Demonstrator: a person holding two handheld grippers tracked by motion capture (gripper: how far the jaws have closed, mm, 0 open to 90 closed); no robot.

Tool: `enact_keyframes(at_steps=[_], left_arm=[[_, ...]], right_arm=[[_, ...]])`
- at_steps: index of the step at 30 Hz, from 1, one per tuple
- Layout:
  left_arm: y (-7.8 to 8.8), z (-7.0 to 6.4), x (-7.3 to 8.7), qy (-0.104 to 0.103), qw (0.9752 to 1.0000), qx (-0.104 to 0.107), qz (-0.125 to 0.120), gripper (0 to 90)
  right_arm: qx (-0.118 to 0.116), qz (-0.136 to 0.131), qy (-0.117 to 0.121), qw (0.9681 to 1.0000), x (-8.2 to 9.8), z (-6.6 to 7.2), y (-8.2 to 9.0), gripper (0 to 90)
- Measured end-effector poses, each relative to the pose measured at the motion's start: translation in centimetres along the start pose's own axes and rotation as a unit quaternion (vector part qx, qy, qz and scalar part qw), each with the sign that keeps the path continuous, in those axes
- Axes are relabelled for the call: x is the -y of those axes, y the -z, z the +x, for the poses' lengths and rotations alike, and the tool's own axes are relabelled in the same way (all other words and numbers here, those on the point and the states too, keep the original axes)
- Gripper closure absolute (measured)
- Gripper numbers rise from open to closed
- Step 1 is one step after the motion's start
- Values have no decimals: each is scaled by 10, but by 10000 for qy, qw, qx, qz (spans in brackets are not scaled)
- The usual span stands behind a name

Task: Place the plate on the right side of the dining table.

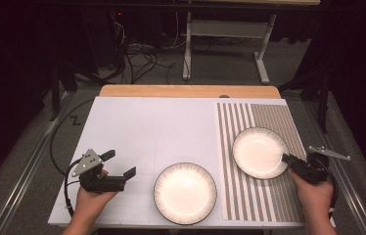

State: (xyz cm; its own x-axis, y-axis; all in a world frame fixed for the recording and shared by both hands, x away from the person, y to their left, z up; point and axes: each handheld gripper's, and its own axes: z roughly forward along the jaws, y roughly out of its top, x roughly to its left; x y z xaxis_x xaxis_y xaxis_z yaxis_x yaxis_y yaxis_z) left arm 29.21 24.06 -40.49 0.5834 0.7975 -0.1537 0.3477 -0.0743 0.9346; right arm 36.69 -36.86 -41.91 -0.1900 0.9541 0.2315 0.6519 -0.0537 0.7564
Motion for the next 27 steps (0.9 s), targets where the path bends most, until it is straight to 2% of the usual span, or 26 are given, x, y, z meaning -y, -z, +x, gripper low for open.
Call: enact_keyframes(at_steps=[2,4,12,20,27], left_arm=[[0,1,0,35,10000,-24,-11,2],[1,2,0,46,10000,-41,-20,2],[-2,1,2,-33,9999,-117,29,2],[-3,0,4,27,9999,-140,48,2],[-1,1,5,26,9998,-196,17,2]], right_arm=[[80,29,-49,10000,0,-2,-2,808],[44,-29,-82,10000,0,-4,-2,819],[160,-87,93,9998,2,0,-1,781],[7,-444,426,9981,1,8,11,585],[-396,-680,735,9942,4,18,19,354]])
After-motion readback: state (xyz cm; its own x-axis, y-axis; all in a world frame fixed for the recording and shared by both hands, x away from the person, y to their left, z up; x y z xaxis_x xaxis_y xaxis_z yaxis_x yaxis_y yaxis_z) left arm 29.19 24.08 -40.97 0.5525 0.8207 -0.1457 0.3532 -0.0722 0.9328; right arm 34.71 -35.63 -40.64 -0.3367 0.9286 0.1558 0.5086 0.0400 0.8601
